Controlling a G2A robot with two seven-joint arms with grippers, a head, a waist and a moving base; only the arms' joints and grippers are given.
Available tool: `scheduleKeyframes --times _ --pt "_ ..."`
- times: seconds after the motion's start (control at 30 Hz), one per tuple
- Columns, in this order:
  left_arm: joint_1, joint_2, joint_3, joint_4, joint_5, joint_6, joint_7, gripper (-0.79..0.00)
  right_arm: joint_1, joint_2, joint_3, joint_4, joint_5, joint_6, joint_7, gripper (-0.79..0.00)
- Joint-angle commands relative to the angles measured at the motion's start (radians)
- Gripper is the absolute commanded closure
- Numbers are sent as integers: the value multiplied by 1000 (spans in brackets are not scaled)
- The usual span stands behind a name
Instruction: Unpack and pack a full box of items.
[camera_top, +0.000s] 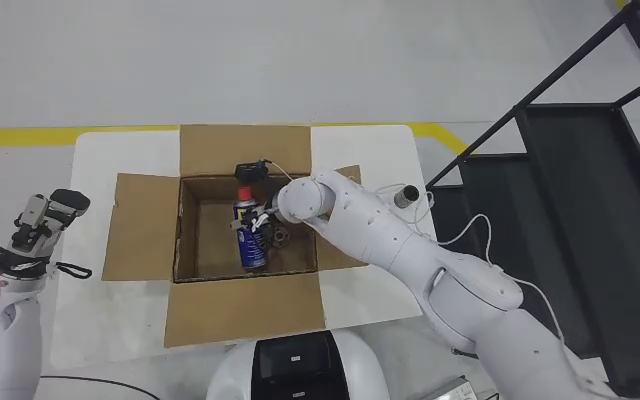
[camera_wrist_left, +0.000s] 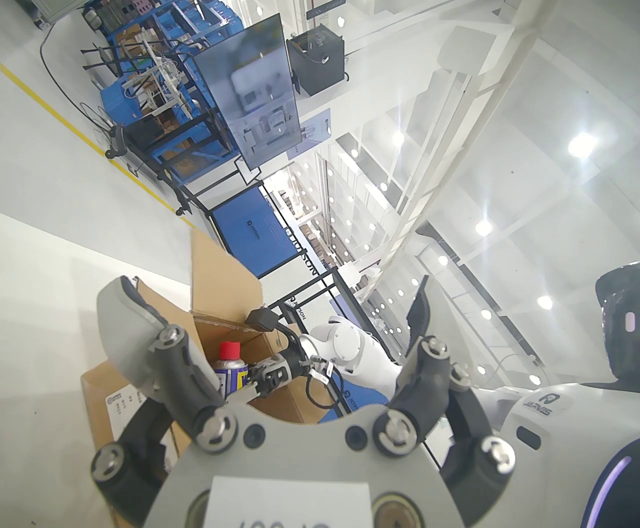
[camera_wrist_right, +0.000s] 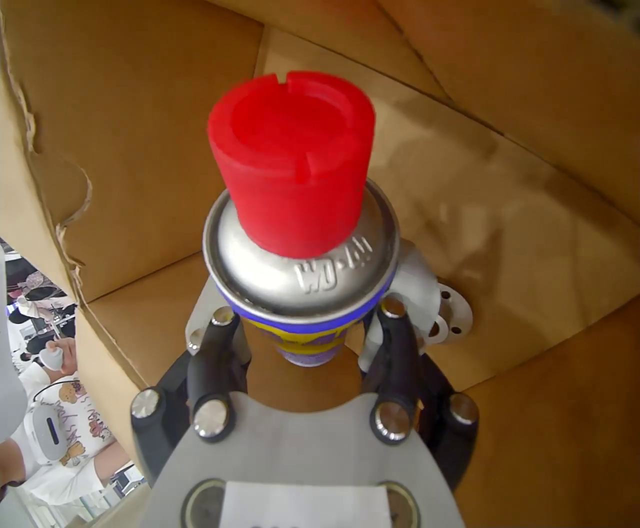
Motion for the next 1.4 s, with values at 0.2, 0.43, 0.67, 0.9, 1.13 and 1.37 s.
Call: scheduleKeyframes --times 0.2,0.43,0.67,0.9,1.13,1.37 --pt "0 0 0 0 0 0 0 -785 -24 8 73 -11 54 -106 -28 -785" --pt "0 0 0 0 0 0 0 -785 -156 97 246 -260 65 -315 -21 -785" --pt "0 0 0 0 0 0 0 -785 -463 222 569 -652 45 -566 50 -785" --pt "0 0 0 0 0 0 0 -785 -766 293 916 -895 -24 -685 -47 -785" --pt "0 0 0 0 0 0 0 -785 -971 316 1137 -926 -214 -668 -248 -785" --pt "0 0 0 0 0 0 0 -785 -1063 317 1182 -903 -485 -521 -443 -785"
